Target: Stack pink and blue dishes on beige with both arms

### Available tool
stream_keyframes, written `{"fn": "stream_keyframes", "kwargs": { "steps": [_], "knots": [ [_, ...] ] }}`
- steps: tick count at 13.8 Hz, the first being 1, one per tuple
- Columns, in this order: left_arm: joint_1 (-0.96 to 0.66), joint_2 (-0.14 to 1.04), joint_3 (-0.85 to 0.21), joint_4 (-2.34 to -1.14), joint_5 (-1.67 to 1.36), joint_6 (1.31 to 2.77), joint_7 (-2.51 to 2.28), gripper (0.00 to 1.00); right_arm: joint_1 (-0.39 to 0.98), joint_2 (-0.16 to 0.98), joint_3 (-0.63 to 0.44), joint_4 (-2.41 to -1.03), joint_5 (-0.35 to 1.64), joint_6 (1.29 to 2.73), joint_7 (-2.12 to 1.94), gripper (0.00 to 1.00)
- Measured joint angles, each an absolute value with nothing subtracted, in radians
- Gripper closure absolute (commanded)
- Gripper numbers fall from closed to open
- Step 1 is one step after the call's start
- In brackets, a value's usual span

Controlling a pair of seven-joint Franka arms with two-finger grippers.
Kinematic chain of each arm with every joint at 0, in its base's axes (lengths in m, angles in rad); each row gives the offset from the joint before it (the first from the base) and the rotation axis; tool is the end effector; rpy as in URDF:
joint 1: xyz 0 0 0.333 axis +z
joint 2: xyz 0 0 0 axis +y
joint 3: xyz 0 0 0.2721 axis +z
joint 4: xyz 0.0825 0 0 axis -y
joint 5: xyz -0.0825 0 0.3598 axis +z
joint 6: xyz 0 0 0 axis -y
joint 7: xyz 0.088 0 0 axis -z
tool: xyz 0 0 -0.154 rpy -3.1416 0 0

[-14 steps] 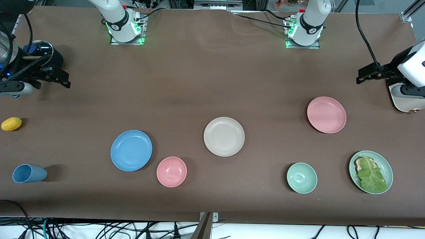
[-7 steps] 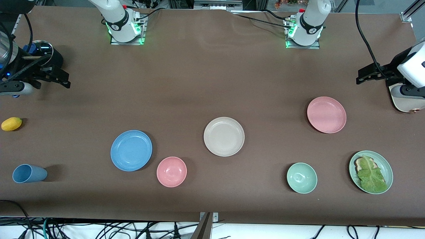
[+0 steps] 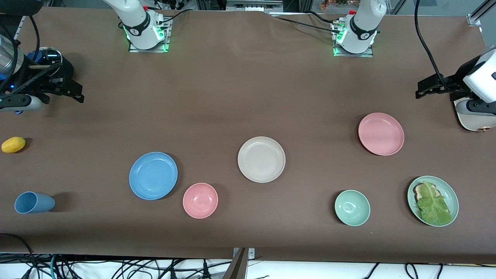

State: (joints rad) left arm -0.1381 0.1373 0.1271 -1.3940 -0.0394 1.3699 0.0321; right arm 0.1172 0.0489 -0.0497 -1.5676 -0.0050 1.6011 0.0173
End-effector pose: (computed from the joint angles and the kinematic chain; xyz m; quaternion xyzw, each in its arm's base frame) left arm 0.5370 -0.0165 0.5223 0.9964 -0.0237 -0.0800 0.0117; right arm 0.5433 0.0364 0.5114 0.9996 0.0252 -0.0075 0.0040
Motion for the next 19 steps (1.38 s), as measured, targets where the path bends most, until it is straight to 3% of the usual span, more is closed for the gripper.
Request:
{"fn": "stream_keyframes", "kwargs": {
  "steps": [19],
  "knots": [
    [-0.138,0.158,0.128,-1.390,-0.039,1.373,0.028,0.00,0.118,0.049,-0.046,-1.566,-0.005,1.601,0.018,0.00]
  ]
}}
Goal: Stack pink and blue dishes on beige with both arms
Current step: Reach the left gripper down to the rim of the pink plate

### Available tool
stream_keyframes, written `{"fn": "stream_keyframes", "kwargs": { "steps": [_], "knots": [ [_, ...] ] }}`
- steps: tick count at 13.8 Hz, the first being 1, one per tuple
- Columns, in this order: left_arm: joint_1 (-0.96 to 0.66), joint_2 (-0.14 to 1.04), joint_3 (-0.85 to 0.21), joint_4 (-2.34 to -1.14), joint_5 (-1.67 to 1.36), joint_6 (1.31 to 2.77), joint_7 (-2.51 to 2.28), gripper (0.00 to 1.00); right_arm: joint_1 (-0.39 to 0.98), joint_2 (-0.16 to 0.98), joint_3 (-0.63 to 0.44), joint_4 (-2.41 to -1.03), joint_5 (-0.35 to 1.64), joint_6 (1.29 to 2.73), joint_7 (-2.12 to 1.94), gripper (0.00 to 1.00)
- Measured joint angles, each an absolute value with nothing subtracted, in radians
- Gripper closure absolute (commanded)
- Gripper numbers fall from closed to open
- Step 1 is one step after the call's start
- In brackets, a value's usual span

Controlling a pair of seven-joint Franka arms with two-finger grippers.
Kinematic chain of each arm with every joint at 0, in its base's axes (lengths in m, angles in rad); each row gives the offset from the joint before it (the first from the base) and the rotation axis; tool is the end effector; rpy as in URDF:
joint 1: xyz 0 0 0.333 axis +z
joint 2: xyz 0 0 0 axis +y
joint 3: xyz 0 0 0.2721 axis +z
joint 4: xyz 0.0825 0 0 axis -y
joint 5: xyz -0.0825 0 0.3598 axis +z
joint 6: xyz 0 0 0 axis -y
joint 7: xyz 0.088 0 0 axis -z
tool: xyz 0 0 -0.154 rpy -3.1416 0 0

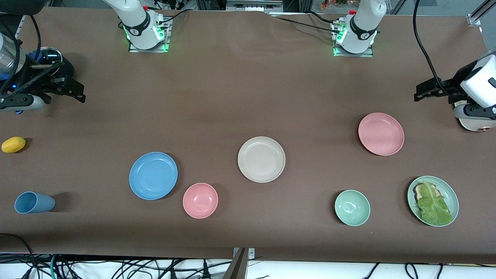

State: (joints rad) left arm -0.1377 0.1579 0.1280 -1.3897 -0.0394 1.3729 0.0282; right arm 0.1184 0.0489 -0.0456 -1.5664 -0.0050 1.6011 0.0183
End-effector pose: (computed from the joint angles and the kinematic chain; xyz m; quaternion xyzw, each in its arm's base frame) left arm 0.5416 -0.0164 0.5133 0.9960 -0.0210 -0.0865 0.0103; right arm 0.5432 0.0393 0.5120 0.9996 0.0274 -0.0069 0.0039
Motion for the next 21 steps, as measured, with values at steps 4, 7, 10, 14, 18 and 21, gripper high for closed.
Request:
{"fn": "stream_keyframes", "kwargs": {
  "steps": [4,7,10,14,18,21],
  "knots": [
    [-0.137,0.220,0.130,-1.393,-0.039,1.373,0.024,0.00,0.118,0.049,-0.050,-1.566,-0.005,1.601,0.020,0.00],
    [-0.138,0.323,0.130,-1.393,-0.039,1.399,0.024,0.00,0.118,0.050,-0.050,-1.566,-0.005,1.601,0.021,0.00],
    [-0.144,0.405,0.127,-1.393,-0.039,1.410,0.024,0.00,0.118,0.050,-0.051,-1.566,-0.005,1.601,0.021,0.00],
    [-0.141,0.458,0.129,-1.397,-0.039,1.409,0.029,0.00,0.118,0.051,-0.052,-1.566,-0.005,1.601,0.022,0.00],
    [-0.109,0.515,0.131,-1.418,-0.039,1.413,0.084,0.00,0.118,0.051,-0.052,-1.566,-0.005,1.601,0.022,0.00],
    [-0.049,0.537,0.132,-1.466,-0.039,1.482,0.166,0.00,0.118,0.051,-0.052,-1.566,-0.005,1.601,0.022,0.00]
  ]
}}
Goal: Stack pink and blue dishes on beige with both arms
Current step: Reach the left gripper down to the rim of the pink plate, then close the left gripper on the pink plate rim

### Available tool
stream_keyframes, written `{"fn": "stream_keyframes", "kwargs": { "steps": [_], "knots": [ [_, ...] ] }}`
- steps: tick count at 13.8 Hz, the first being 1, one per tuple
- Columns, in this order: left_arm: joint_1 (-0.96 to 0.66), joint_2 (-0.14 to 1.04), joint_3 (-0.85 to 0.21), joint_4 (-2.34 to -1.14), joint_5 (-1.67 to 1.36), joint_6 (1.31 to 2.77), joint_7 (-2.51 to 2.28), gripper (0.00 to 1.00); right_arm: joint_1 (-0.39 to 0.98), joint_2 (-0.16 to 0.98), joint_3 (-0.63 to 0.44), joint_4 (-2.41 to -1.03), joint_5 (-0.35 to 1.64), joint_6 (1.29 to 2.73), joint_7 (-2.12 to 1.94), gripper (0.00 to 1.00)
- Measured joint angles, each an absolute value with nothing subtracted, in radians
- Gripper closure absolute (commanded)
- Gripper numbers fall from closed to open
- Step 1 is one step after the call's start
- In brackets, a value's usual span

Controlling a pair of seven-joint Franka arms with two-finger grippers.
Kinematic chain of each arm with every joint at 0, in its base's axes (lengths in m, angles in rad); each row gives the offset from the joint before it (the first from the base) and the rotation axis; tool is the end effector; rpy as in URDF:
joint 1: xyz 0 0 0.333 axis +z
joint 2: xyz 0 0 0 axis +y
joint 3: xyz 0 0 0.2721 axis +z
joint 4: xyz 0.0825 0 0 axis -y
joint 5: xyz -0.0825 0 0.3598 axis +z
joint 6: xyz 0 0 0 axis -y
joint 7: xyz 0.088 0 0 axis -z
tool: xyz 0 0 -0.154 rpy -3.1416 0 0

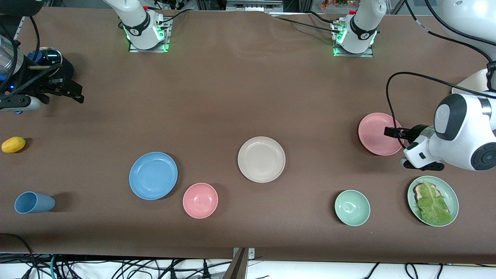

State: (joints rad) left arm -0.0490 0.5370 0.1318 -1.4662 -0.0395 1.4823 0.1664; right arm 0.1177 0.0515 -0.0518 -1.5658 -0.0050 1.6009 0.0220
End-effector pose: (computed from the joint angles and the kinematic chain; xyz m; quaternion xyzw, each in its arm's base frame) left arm 0.5703 0.0344 0.2734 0.9660 -0.0373 -0.2552 0.0164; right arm 0.5439 0.0357 0.5108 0.9997 0.0221 -0.0080 0.0042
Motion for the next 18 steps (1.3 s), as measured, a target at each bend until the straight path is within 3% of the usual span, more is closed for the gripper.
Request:
{"fn": "stream_keyframes", "kwargs": {
  "steps": [5,9,18],
  "knots": [
    [0.066,0.535,0.133,-1.589,-0.063,1.649,0.358,0.00,0.118,0.052,-0.052,-1.566,-0.005,1.601,0.022,0.00],
    [0.107,0.462,0.139,-1.775,-0.139,1.871,0.458,0.01,0.118,0.052,-0.052,-1.566,-0.005,1.601,0.022,0.00],
    [0.195,0.371,0.143,-2.035,-0.333,2.219,0.585,0.01,0.118,0.053,-0.052,-1.565,-0.005,1.601,0.022,0.00]
  ]
}}
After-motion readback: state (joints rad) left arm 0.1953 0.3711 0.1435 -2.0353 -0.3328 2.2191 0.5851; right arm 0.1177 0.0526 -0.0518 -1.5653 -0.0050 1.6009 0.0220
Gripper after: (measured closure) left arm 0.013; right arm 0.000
